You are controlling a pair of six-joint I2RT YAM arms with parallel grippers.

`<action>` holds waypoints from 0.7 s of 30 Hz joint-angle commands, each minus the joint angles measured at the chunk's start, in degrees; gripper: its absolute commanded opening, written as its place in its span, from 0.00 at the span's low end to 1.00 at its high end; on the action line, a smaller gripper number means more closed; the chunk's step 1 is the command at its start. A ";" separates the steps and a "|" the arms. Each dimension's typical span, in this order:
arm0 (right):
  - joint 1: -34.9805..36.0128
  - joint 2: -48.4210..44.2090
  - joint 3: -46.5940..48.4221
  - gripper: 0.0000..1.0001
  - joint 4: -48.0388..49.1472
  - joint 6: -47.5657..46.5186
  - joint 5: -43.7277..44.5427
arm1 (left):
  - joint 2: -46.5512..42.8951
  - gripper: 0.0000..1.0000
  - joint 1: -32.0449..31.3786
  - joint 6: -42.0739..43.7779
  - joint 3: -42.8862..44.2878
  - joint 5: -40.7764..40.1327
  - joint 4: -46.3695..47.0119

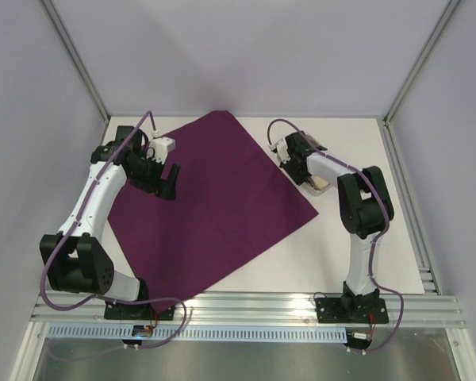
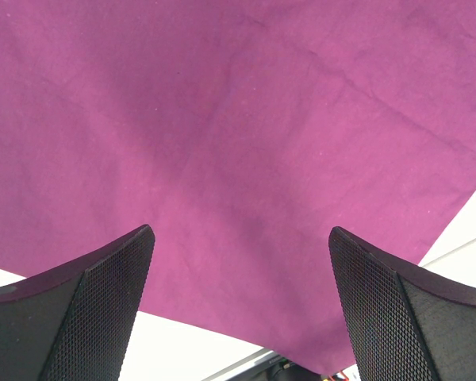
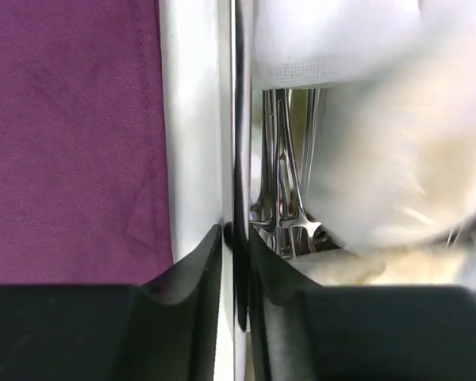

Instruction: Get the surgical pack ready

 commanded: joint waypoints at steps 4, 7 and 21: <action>-0.24 1.86 0.47 0.02 -0.88 1.68 -1.99 | 0.47 1.00 0.37 0.82 -0.38 0.44 0.95; -0.24 1.43 0.38 0.01 -0.70 1.59 -1.99 | 0.47 1.00 0.37 0.82 -0.29 0.35 0.87; 0.63 -6.66 1.35 0.00 -1.84 -0.86 1.51 | 0.56 1.00 0.37 0.38 0.67 0.53 0.78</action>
